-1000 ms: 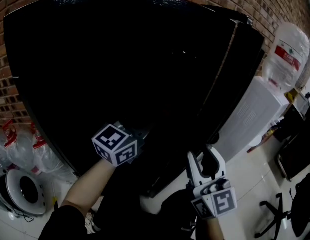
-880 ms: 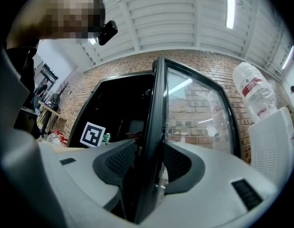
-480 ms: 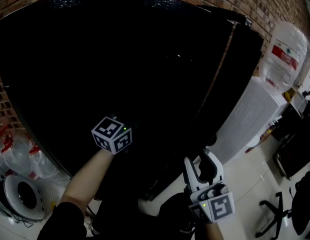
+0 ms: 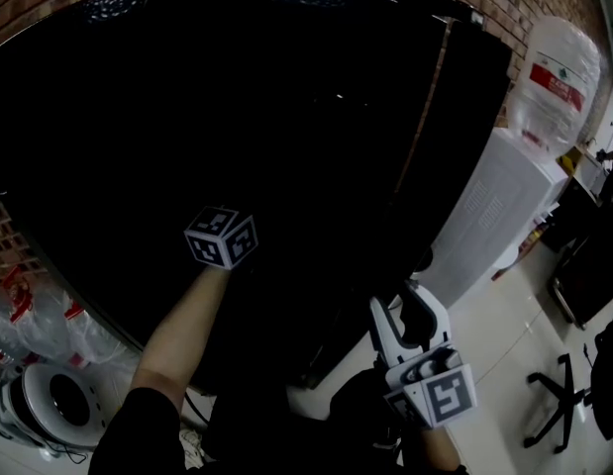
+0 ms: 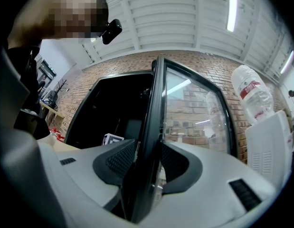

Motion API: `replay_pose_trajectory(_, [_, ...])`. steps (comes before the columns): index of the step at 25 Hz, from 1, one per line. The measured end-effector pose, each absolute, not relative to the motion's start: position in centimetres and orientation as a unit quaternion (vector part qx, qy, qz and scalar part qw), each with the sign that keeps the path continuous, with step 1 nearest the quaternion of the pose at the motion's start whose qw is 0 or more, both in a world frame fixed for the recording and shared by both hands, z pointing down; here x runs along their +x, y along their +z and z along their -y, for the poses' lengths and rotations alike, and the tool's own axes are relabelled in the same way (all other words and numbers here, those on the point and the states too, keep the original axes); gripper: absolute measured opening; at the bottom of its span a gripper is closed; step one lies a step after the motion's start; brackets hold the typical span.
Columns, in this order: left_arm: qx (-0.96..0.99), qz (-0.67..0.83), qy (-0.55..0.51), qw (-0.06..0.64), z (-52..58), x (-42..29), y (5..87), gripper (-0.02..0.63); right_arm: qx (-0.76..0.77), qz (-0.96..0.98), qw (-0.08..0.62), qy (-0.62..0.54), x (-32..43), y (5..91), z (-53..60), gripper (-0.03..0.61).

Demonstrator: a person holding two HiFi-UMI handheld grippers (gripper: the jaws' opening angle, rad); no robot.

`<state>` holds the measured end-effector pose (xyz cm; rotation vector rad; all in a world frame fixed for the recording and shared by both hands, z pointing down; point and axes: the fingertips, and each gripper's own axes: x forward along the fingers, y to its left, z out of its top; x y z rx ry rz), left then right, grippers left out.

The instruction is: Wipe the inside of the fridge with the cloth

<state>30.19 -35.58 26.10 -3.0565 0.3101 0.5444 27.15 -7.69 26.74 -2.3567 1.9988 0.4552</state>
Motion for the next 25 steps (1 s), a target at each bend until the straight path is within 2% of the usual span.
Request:
replay_pose_trajectory(8, [-0.978,-0.148,0.149,-0.006,40.3,32.3,26.9,0.043,-0.764,-0.63,0.015,0.139,27.5,26.6,7.7,0.17])
replay_pose_trajectory(17, [-0.962,-0.227,0.113,0.101,41.7,33.2,26.5,0.041,-0.77,-0.622,0.005,0.144,27.5,26.4,7.9,0.17])
replay_pose_trajectory(20, [-0.962,-0.236,0.107,0.086,42.0,33.4,26.9,0.041,-0.772,-0.621,0.009,0.134,27.5,26.7,7.7,0.17])
replay_pose_trajectory(25, [-0.965,-0.238,0.108,0.018,42.5,32.0,26.6,0.044,-0.769,-0.627,0.022,0.125,27.5,26.5,7.7,0.17])
